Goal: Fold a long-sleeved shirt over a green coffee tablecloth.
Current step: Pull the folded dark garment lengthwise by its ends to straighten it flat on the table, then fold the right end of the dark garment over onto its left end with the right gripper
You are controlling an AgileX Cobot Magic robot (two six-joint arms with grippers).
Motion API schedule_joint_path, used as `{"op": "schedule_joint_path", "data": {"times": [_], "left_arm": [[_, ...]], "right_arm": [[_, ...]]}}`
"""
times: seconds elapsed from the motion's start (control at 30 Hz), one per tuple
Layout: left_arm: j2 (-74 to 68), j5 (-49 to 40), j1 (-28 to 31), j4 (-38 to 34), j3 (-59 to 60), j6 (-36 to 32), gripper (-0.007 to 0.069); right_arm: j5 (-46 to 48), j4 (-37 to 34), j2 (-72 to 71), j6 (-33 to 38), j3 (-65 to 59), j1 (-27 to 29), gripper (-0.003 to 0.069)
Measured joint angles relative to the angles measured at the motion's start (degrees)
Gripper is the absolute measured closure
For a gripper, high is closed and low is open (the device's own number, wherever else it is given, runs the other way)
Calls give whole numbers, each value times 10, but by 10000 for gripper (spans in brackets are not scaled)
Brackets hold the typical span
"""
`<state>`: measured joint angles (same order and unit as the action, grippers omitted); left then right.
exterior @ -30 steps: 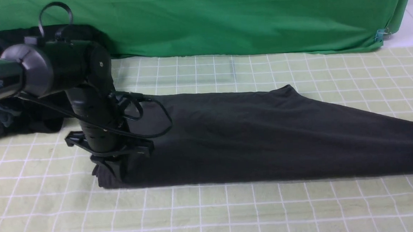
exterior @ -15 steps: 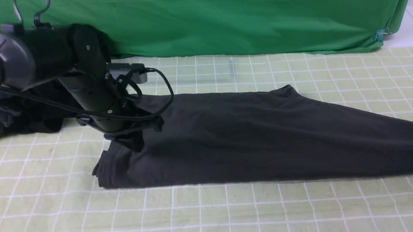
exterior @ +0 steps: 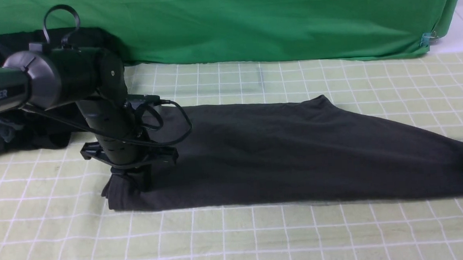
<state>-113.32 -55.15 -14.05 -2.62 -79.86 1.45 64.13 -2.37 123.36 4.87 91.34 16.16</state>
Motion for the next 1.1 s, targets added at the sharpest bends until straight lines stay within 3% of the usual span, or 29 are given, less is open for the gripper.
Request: {"op": "schedule_joint_path", "data": {"times": [0.2,0.33,0.43,0.77,1.0,1.1], "left_arm": [[11,-15,2,10,-2,1,628],[55,-27,7,26,-2,1,628],[94,-28,7,26,-2,1,628],[168,-53,7,58,-2,9,628],[168,-57,32,61,-2,14,628],[168,-57,76,38,-2,14,628]], "right_arm": [[-3,-13,5,29,4,1,193],[-3,-22,4,55,4,2,523],[-2,-25,-7,56,4,2,615],[36,-38,-122,41,21,-9,630],[53,-106,-184,20,91,-110,631],[53,-120,-187,-8,141,-198,631]]}}
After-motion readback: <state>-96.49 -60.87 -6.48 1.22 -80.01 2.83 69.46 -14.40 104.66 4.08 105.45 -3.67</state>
